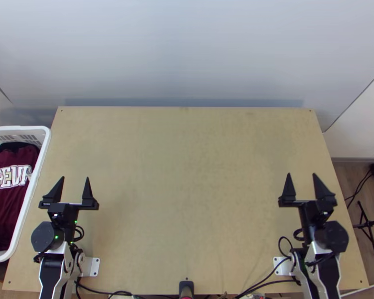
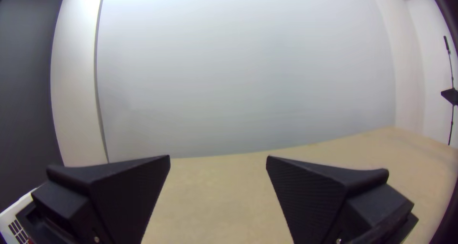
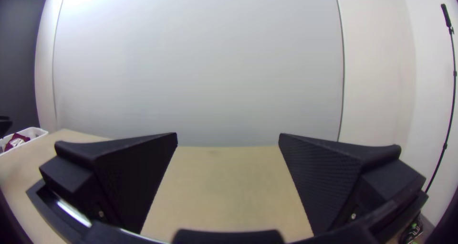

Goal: Fold the t-shirt

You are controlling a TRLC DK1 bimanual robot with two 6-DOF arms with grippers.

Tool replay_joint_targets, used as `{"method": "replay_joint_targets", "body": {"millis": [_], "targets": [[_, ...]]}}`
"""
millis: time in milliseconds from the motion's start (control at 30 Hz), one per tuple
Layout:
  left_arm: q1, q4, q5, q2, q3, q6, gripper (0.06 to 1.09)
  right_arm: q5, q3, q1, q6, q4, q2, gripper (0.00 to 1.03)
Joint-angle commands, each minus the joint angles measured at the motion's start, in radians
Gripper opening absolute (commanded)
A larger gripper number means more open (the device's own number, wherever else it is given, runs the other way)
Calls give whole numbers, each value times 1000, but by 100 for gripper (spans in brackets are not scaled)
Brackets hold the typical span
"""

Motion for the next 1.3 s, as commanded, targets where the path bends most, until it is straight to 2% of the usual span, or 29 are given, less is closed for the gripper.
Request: {"method": "replay_joint_targets", "body": {"millis": [0, 200, 367, 533, 633, 833, 1033, 1267], "targets": [[9, 5, 2, 9, 83, 6, 104, 4, 243, 14, -40, 41, 272, 99], [27, -7, 3, 239, 293, 24, 104, 4, 530, 54, -52, 7, 528, 99], [30, -153, 5, 460, 543, -3, 104, 7, 665, 94, -67, -9, 631, 99], [27, -444, 6, 781, 911, -46, 104, 31, 751, 104, -63, -54, 746, 99], [21, -553, 12, 949, 1100, -69, 104, 45, 785, 104, -41, -68, 809, 99], [3, -545, 17, 1138, 1308, -166, 104, 60, 875, 89, -9, -85, 961, 99], [-8, -720, 6, 1406, 1575, -218, 104, 63, 1108, 98, 33, -216, 1147, 99], [-19, -676, 5, 1459, 1600, -210, 104, 89, 1222, 100, 80, -290, 1243, 99]]}}
